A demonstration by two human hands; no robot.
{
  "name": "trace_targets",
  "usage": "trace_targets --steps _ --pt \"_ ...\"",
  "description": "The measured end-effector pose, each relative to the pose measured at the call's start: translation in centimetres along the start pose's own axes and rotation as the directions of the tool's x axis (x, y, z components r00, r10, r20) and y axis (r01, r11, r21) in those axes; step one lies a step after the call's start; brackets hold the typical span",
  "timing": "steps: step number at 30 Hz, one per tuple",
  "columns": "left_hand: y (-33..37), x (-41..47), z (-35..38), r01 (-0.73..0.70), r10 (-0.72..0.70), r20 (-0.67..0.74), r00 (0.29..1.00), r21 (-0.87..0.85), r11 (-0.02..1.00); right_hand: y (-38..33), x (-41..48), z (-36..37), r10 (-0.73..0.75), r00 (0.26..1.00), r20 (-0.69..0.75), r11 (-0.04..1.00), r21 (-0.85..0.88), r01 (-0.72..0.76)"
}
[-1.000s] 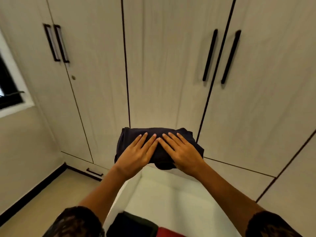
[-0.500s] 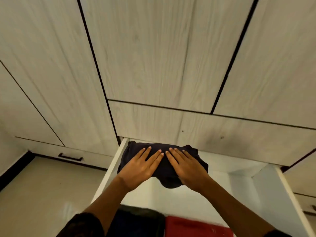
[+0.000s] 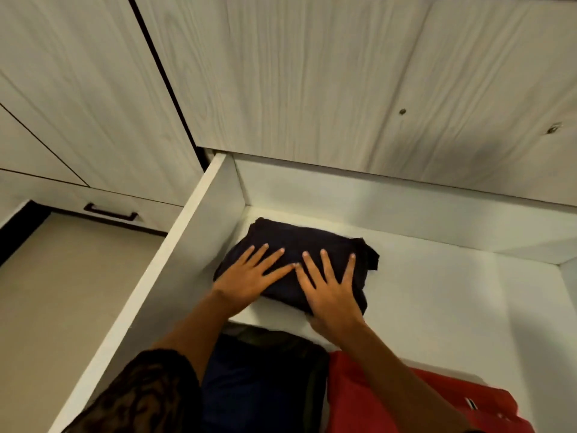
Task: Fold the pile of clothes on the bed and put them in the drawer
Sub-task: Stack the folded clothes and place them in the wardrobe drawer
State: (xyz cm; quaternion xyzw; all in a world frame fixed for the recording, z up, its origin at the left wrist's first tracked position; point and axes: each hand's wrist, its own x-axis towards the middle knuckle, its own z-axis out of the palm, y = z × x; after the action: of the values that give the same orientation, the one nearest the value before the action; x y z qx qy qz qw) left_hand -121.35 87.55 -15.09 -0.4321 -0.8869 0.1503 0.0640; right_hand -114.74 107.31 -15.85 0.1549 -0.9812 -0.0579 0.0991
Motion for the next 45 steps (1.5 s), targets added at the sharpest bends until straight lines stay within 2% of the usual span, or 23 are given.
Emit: trace_targets --steps 2,5,8,10,14,17,19,21,25,27,32,34,37,39,41,45 --pt "0.7 -2.0 1.3 -0.004 0.011 0.08 0.997 -0.087 0.996 -1.2 -1.8 0.9 0.047 0.995 0.086 0.994 0.099 -0.055" --pt "1.0 -2.7 1.2 -0.009 0.023 0.081 0.996 -0.166 0.986 -2.1 -2.9 0.5 0.16 0.971 0.176 0.955 0.221 -0.198" --pt "0.8 -2.5 1.0 -0.005 0.028 0.116 0.993 -0.197 0.98 -1.8 -2.6 0.6 0.148 0.962 0.229 0.937 0.28 -0.211" --pt "0.8 -2.3 -0.7 0.059 -0.01 0.21 0.978 -0.229 0.972 -1.3 -2.0 0.4 0.132 0.957 0.257 0.944 0.263 -0.201" --pt "0.7 -2.4 -6.0 0.217 -0.156 0.297 0.942 -0.185 0.958 -0.9 -0.8 -3.3 0.14 0.956 0.256 0.947 0.247 -0.205" --pt "-0.2 -3.0 -10.7 0.163 -0.129 0.221 0.967 -0.142 0.976 -0.9 0.4 -8.4 0.122 0.974 0.19 0.953 0.251 -0.168" --pt "-1.5 -3.6 -14.6 0.144 -0.116 0.218 0.969 -0.117 0.983 -0.5 1.4 -12.2 0.087 0.988 0.128 0.971 0.211 -0.113" --pt "-3.6 -4.2 -19.8 0.167 -0.15 0.156 0.976 -0.102 0.981 -0.2 3.3 -17.3 0.056 0.998 0.033 0.981 0.182 -0.062" --pt "-8.7 -6.4 -30.4 0.379 -0.377 0.04 0.925 -0.141 0.914 -0.5 6.7 -27.5 -0.036 0.988 -0.149 0.985 0.162 0.061" --pt "-11.4 -8.6 -36.3 0.505 -0.499 0.081 0.863 -0.178 0.845 -1.6 8.9 -33.2 -0.14 0.957 -0.252 0.973 0.143 0.18" --pt "-17.6 -19.5 -50.9 0.692 -0.712 -0.104 0.695 -0.175 0.701 -9.1 13.8 -51.5 -0.291 0.836 -0.464 0.925 0.086 0.37" --pt "-18.7 -25.0 -56.0 0.759 -0.778 -0.187 0.6 -0.177 0.627 -13.2 14.6 -58.3 -0.331 0.773 -0.542 0.905 0.051 0.423" --pt "-19.1 -33.5 -61.7 0.83 -0.819 -0.283 0.5 -0.113 0.546 -20.0 14.4 -66.3 -0.403 0.642 -0.652 0.831 0.033 0.555" --pt "-18.3 -40.7 -65.2 0.88 -0.84 -0.327 0.433 -0.05 0.473 -25.9 13.1 -71.2 -0.448 0.526 -0.723 0.768 -0.01 0.64" --pt "-16.1 -48.9 -67.9 0.927 -0.868 -0.354 0.35 -0.003 0.375 -33.0 10.3 -75.3 -0.473 0.395 -0.787 0.681 -0.043 0.731" --pt "-10.2 -62.4 -70.8 0.98 -0.92 -0.339 0.198 0.076 0.183 -45.0 3.9 -79.6 -0.49 0.21 -0.846 0.527 -0.095 0.844"
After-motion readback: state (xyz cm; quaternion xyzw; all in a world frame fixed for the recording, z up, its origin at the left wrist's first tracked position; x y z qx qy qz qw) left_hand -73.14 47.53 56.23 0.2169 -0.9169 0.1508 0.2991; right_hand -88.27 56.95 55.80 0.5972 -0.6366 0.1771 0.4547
